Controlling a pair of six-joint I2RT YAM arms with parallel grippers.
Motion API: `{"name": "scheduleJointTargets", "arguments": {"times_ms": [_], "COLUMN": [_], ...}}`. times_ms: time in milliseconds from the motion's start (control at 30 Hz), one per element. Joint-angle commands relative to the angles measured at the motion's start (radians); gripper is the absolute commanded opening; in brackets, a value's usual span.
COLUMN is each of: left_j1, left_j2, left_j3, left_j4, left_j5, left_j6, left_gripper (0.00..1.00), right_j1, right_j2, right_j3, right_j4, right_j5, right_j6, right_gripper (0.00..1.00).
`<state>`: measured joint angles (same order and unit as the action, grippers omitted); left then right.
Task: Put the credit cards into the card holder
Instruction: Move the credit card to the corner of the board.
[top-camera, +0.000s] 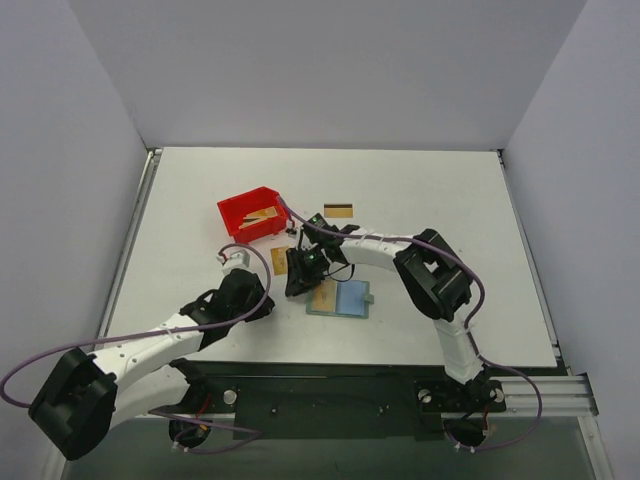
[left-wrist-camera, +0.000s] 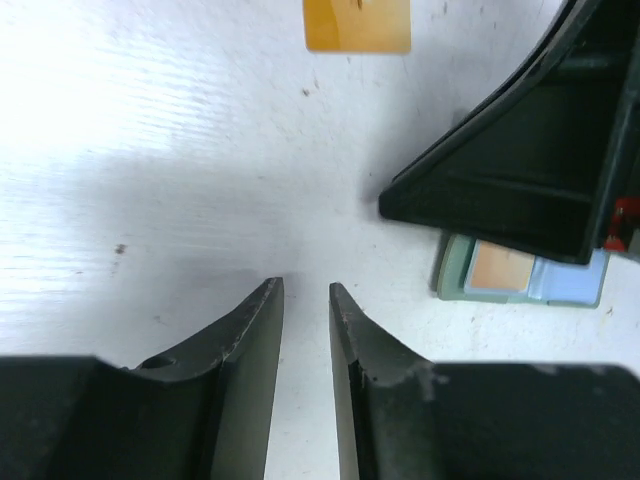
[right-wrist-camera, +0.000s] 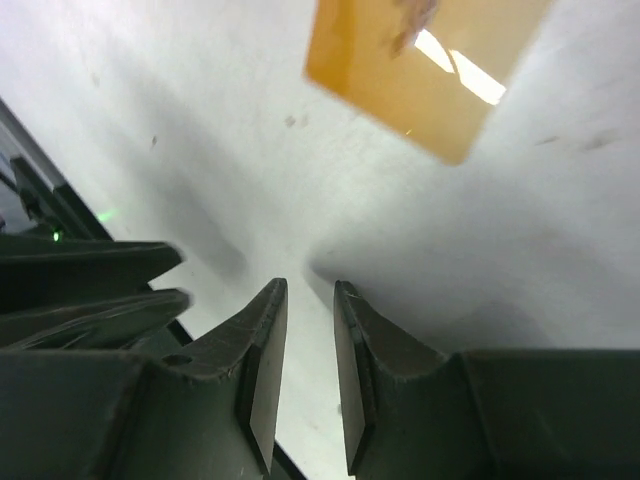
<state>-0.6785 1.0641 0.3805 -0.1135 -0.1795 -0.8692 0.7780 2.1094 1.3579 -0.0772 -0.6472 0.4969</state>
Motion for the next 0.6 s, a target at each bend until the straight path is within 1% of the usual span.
{"name": "scheduleJointTargets", "arguments": {"times_ms": [0,100,233,433,567], "left_j1": [0.048,0.091,0.138,0.195,0.214], "left_j2": [-0.050,-0.020,0.019,0.079,0.126], "left_j3": [0.073,0.116,0.136,0.159,0.173], "left_j4": [-0.110,-0.120,-0.098,-0.072,-0.045], "left_j5": [-0.106,-0.084,-0.048,-0.012,-0.002], "left_j6": [0.016,0.033,0.061,0.090,0.107], "left_gripper": [0.36,0.36,0.36,0.34,0.34], "right_j1": [-0.083,-0.117,-0.141,-0.157,-0.154], "right_j2": [-0.011,0.047,0.115,0.225,0.264], "right_j3": [0.058,0.182,0.297,0.444,0.492], "right_j4": [0.016,-0.025,-0.082,-0.162,-0.190], "right_j5": [0.081,0.083,0.116,0.127,0.127], "right_j6": [-0.021,-0.047,-0.057,-0.043,-0.031], "right_gripper": [0.22,0.22,0.21,0.06,0.05]}}
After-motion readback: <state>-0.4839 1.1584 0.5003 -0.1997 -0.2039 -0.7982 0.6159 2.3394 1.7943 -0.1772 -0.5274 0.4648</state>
